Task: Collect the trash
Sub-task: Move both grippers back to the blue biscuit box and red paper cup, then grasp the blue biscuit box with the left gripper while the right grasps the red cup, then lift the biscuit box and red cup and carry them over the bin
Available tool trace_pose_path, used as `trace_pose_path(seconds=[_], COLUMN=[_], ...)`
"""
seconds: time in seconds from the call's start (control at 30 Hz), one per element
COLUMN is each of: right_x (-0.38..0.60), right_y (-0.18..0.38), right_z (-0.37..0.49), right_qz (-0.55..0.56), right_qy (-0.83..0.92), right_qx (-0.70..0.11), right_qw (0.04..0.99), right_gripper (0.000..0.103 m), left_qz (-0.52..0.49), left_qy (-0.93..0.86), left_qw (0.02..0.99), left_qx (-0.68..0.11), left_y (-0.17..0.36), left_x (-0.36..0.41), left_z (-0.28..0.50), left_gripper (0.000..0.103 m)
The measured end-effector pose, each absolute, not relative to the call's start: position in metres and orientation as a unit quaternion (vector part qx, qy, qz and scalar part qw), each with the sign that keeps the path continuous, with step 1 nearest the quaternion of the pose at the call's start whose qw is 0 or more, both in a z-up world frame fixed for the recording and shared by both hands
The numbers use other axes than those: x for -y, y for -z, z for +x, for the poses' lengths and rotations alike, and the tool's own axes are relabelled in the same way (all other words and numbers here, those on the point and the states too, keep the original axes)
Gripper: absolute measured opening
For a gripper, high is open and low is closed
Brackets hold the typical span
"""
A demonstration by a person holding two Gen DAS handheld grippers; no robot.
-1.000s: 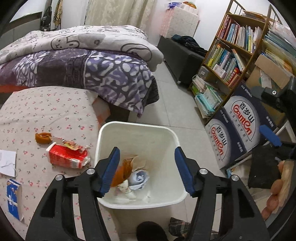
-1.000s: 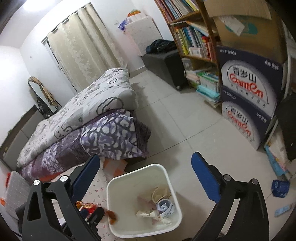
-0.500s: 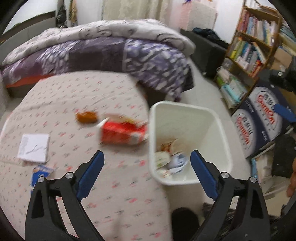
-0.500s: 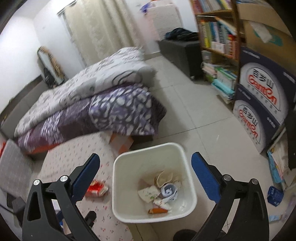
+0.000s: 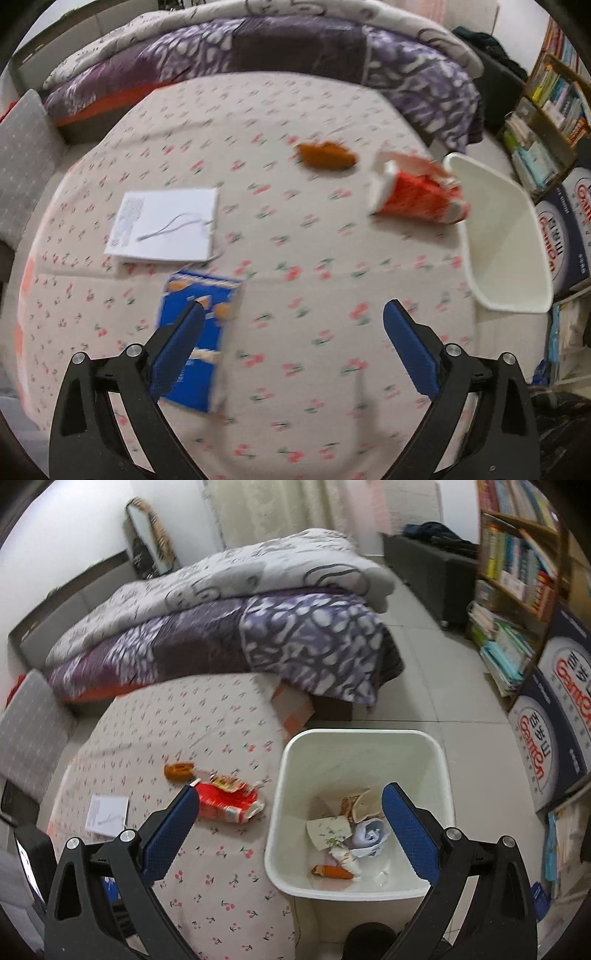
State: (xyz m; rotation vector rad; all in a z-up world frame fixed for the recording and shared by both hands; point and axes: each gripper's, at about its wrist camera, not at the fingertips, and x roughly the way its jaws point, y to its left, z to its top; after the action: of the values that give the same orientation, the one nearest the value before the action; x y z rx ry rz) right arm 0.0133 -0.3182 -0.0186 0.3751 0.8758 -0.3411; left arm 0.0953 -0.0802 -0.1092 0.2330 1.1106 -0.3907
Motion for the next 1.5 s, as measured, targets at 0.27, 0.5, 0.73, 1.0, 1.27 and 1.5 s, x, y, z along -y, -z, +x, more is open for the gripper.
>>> trace_pose_path(seconds=[0.27,0.5,0.73,1.0,1.27,1.5], right_x=[0.275,0.234,0.225,0.229,0.212,0.184], right_y=[0.042,0.081,0.117,0.149,0.139,0.100], right_z=[0.050,0.084,0.109,0.135,0.139,0.134], right_qz=[0.081,-0.069,-0.133,-0.088,-0.014,0.025], right_qy=[0.092,-0.001,-0.038,-0.048,-0.046,-0.052], right_qx=[-0.467,-0.511,-0.546,-0.584,-0.580,-0.526], right_qw=[0.876,0.857,0.826,0.805,0.813,0.848], right_gripper=[0.096,0.096,0.096,0.068,0.032,0.030], left_qz=[0.129,0.135,0.155,0.178,0.144,0.101], left_qy=[0.166,0.200,0.238,0.250,0.240,0.226], left_qw=[0.794,0.755,0.726,0.735,0.756,0.792], left_qx=[-0.570,-0.610,-0.626,-0.604,-0.592,-0.558], left_y=[0.132,0.148,0.160,0.154,0.148,0.119], left_x=[0.043,0.031,0.023,0.020,0.002,-0.028], left_z=[0.114,0.121,0.119,0.112,0.108,0.108], left_gripper=[0.095,0.095,0.093,0.065,0.053,0.053])
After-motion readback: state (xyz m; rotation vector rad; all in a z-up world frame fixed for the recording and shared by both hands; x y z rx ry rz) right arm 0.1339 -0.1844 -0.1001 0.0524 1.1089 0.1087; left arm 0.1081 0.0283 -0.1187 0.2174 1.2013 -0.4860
